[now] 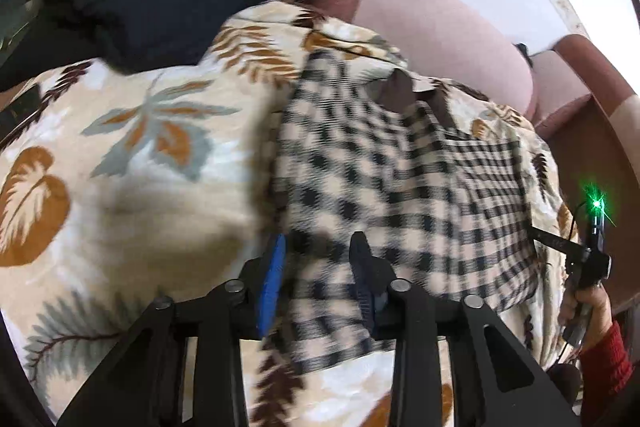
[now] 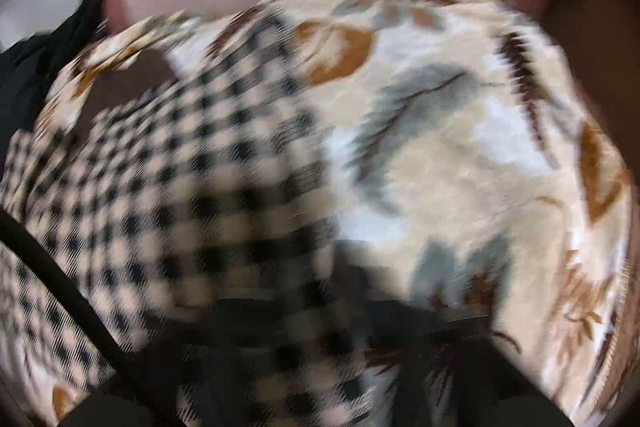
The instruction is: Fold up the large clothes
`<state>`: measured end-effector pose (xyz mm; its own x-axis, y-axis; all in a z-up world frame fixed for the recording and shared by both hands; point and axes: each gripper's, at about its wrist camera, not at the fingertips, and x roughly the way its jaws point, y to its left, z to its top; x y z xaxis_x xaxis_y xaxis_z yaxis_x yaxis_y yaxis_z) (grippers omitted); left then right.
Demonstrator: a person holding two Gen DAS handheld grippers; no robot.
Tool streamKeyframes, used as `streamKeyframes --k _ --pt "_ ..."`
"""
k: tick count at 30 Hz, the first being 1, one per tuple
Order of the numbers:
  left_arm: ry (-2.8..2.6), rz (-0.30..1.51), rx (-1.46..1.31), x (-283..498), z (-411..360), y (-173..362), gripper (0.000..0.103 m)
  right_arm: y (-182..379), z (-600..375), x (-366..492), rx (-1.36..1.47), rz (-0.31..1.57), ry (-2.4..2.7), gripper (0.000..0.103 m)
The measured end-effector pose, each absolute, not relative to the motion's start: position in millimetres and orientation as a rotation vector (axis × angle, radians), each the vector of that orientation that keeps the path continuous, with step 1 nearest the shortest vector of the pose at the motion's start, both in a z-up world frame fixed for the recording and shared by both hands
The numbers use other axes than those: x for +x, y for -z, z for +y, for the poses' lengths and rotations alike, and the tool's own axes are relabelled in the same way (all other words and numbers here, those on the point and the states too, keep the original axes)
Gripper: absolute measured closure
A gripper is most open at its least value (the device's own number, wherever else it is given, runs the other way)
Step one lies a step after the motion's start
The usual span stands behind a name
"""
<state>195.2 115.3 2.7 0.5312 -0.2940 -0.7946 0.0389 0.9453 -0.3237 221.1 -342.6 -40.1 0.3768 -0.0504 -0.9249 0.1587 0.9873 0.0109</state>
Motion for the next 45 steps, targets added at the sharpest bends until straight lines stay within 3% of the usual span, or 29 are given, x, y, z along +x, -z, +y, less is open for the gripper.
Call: streamKeyframes --k 10,15,17,18,19,21,24,25,33,34,40,45 --pt "0.208 1.061 -0.173 209 68 15 0.064 38 -368 210 0.083 1.204 0.270 0.100" --pt "0.177 1.117 -0.137 209 70 32 0.063 -4 -346 195 0.048 1.030 0.290 0.093" --pt "0.172 1.126 -0.121 208 70 37 0.063 -23 -317 195 0.001 0.947 0.236 0.077" --pt "0.173 1.122 -0.114 207 70 37 0.063 -27 -302 197 -0.018 0.924 0.193 0.054" --pt "0.175 1.112 -0.110 205 70 36 0.063 -28 -290 200 -0.030 0.921 0.156 0.040" --pt "0.183 1.092 -0.110 201 71 31 0.063 -24 -253 213 -0.056 0.969 0.035 0.042" --pt "0.186 1.068 -0.138 194 81 23 0.064 -11 -201 230 0.015 1.040 -0.170 0.078" --pt "0.189 1.064 -0.151 195 84 22 0.063 -6 -186 235 0.030 1.054 -0.214 0.078" --pt "0.236 1.032 -0.221 191 104 12 0.063 66 -115 314 -0.061 1.181 -0.131 0.079" --pt "0.233 1.025 -0.222 191 106 10 0.063 71 -115 323 -0.050 1.185 -0.112 0.083" --pt "0.208 1.022 -0.270 194 126 5 0.062 51 -110 328 -0.075 1.149 -0.072 0.081" --pt "0.241 1.051 -0.255 185 132 10 0.055 10 -120 272 -0.044 1.057 -0.188 0.061"
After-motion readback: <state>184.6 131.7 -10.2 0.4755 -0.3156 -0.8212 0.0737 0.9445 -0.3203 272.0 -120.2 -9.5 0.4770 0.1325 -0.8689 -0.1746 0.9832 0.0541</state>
